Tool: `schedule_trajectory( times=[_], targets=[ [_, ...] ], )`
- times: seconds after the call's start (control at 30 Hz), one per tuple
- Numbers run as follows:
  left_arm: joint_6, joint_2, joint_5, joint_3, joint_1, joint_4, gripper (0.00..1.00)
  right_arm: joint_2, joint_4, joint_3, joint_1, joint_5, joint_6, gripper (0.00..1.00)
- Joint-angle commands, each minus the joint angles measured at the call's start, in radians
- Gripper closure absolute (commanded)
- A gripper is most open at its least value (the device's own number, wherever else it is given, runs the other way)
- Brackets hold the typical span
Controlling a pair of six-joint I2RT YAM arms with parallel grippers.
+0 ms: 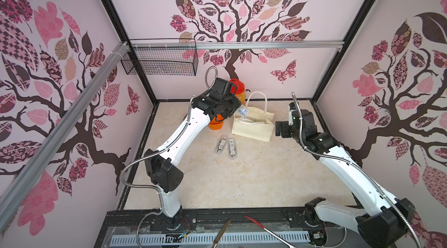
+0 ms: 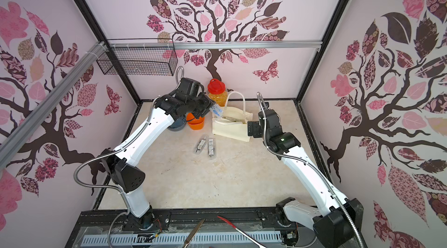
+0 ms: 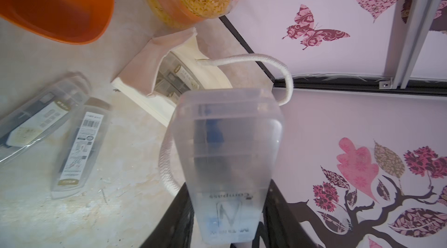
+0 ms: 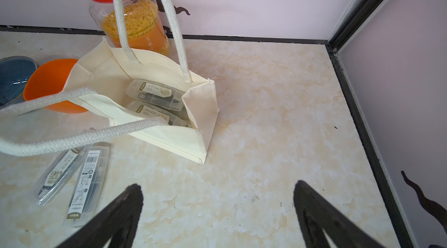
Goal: Put the compass set into the canvas bag
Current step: Place the compass set in the canvas bag.
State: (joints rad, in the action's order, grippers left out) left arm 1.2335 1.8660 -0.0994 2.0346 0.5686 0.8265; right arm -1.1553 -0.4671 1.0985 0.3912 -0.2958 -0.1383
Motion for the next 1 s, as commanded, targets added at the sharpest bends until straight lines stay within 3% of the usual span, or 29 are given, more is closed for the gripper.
schedule_trajectory(
  times=[0.0, 0.17, 0.4, 0.97],
  targets=[
    [0.045, 0.067, -0.046, 0.073, 0.007, -0.096, 0.6, 0.024, 0.011, 0.014, 0.001, -0.022, 0.008, 0.0],
    [0.046, 0.168, -0.057, 0.16, 0.028, -0.134, 0.59, 0.021, 0.008, 0.003, 0.0, -0.035, 0.02, 0.0],
    [0.11, 0.255, -0.091, 0.154, 0.039, -0.245, 0.59, 0.042, 0.034, -0.006, 0.001, -0.095, 0.029, 0.01],
    [0.259, 0.293, -0.072, -0.036, 0.073, -0.452, 0.59, 0.042, 0.067, -0.029, -0.001, -0.115, 0.049, 0.0]
  ],
)
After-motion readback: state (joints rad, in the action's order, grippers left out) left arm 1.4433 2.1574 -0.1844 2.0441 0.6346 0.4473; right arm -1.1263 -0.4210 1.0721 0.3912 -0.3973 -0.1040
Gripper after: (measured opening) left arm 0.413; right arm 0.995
